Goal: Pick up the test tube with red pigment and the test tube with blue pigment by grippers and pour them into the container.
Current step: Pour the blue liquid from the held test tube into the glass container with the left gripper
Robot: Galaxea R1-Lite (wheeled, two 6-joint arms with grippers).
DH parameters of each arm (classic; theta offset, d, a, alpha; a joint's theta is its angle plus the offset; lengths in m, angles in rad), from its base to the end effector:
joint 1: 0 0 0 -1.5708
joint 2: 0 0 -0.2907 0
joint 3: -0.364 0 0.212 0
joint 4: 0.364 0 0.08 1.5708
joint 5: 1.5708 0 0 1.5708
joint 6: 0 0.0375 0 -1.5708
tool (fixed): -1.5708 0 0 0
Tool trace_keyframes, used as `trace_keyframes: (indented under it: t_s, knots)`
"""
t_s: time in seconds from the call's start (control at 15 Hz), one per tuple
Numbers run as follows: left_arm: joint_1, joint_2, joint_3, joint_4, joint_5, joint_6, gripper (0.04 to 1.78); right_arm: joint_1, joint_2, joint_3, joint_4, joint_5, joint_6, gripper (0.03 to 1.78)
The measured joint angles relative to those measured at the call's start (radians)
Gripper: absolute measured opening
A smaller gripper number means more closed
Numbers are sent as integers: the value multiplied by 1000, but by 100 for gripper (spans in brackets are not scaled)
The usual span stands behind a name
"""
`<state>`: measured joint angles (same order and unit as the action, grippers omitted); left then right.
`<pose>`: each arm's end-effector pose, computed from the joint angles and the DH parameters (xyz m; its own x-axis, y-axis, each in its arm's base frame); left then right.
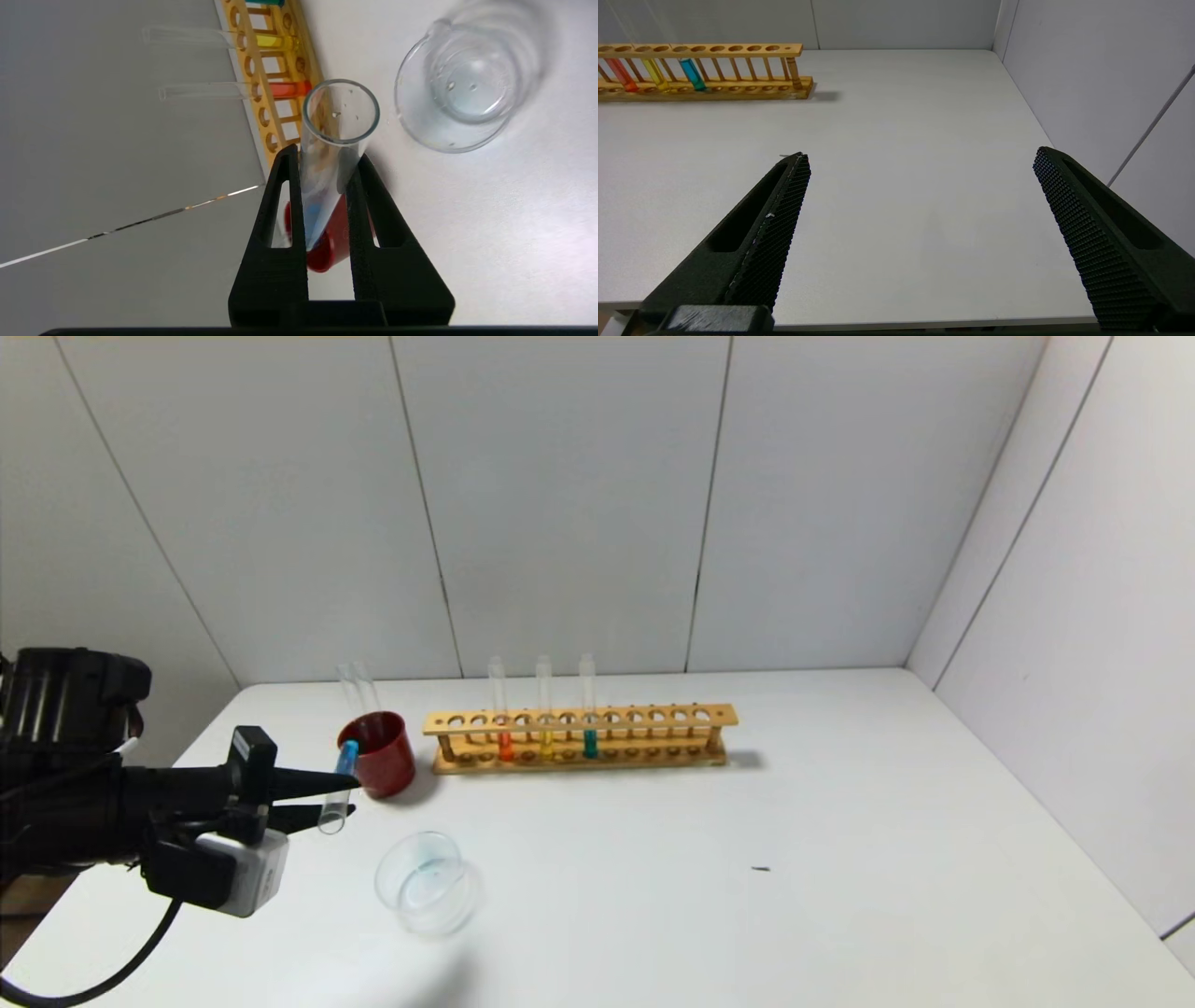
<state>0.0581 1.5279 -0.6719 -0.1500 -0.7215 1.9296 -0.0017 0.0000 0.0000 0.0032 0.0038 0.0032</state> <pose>0.2577 -0.0098 0.1201 0.6087 -0.6262 -0.4871 0.4456 -0.2382 0.8630 0.0249 0.0001 0.0751 1.0000 0.0021 -0.0032 -0.0021 1.0000 0.0032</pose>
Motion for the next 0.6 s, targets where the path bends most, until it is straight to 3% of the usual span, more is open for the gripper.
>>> trace_keyframes:
  t_s: [0.6]
  knots:
    - [-17,176,-142,13,32,192,30,0,0,0,0,0,0,175]
